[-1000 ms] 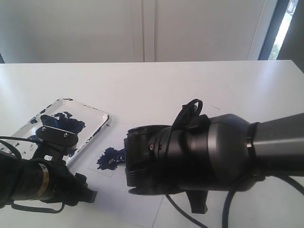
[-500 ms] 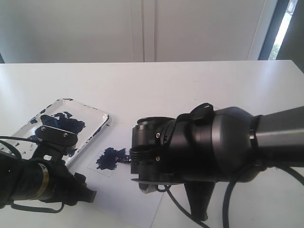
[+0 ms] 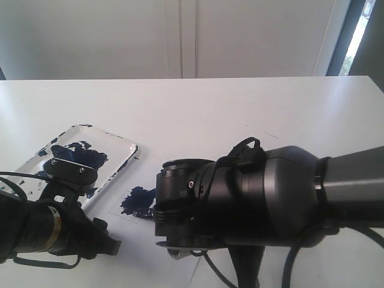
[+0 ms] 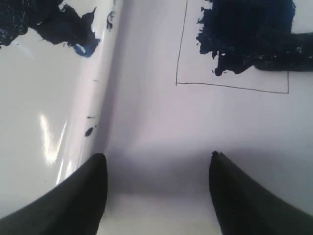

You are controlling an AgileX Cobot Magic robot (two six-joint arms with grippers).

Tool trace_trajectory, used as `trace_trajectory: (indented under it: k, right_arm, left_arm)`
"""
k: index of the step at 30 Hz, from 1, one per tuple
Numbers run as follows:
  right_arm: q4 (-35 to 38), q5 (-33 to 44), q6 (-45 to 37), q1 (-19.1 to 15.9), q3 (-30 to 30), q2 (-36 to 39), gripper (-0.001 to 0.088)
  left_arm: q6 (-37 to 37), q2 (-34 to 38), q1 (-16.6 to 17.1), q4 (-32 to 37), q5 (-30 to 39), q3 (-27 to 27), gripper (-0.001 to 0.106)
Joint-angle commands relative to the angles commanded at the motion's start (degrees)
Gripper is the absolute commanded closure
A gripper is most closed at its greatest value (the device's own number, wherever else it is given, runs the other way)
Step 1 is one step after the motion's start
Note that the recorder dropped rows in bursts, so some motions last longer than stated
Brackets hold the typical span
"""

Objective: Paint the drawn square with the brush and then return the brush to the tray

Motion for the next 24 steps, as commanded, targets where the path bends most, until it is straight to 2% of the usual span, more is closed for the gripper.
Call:
trace_trajectory:
  k: [14,18,24]
  right_arm:
    - [-4.60,0.00,1.88,-5.62,0.00,0.00,0.0868]
    - [-3.84,0.00,2.98,-5.62,0.00,0.00,0.0868]
    - [2.34,0.00,2.12,-4.27,0.00,0.00,0.0868]
  left_arm:
    - [0.00,0.00,0.00,0.00,-0.22,0.00,0.041]
    - [0.00,0.00,0.00,0.00,-0.22,0.00,0.041]
    - [0.00,0.00,0.00,0.00,-0.10,0.00,0.041]
